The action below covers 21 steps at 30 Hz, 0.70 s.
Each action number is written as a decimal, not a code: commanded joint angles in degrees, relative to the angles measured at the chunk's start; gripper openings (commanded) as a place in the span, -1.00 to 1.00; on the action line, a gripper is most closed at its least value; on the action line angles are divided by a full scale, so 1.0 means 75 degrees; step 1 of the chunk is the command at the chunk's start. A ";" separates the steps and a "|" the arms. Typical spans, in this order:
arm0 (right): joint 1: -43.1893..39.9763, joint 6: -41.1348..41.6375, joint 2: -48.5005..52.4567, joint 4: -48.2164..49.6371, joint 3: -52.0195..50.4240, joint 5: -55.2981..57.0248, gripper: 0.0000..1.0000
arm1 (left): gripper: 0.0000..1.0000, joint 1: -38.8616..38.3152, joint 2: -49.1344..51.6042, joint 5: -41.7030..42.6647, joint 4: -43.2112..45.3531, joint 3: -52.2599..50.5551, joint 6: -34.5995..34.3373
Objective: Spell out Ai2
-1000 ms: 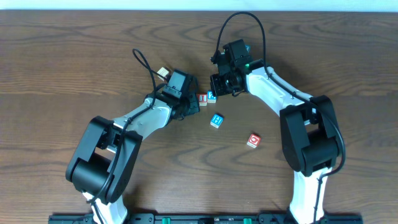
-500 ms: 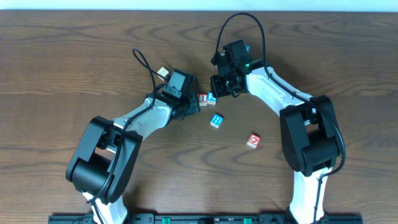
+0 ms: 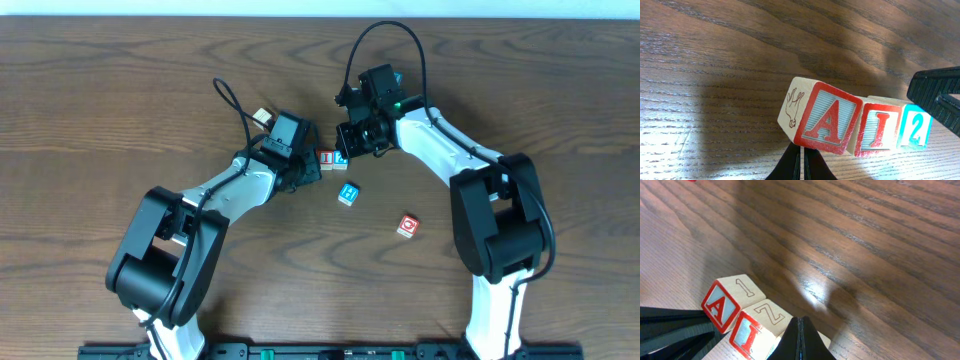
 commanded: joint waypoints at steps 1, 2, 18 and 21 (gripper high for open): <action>0.0064 -0.0210 0.0085 -0.0017 -0.0044 -0.0207 -0.97 | -0.88 0.0055 0.0125 0.0023 0.0029 -0.0041 0.0169; 0.0064 -0.0207 0.0085 0.0000 -0.0044 -0.0175 -0.97 | -0.88 0.0055 0.0125 0.0023 0.0029 -0.0041 0.0169; -0.0463 0.0233 0.0076 0.0210 0.0370 0.0163 -0.97 | -0.88 0.0163 -0.0452 -0.0012 -0.1661 0.0839 0.0982; -0.0525 0.0230 0.0076 0.0000 0.0501 0.0166 -0.97 | -0.88 0.0274 -0.0831 -0.1125 -0.1824 0.0924 0.1000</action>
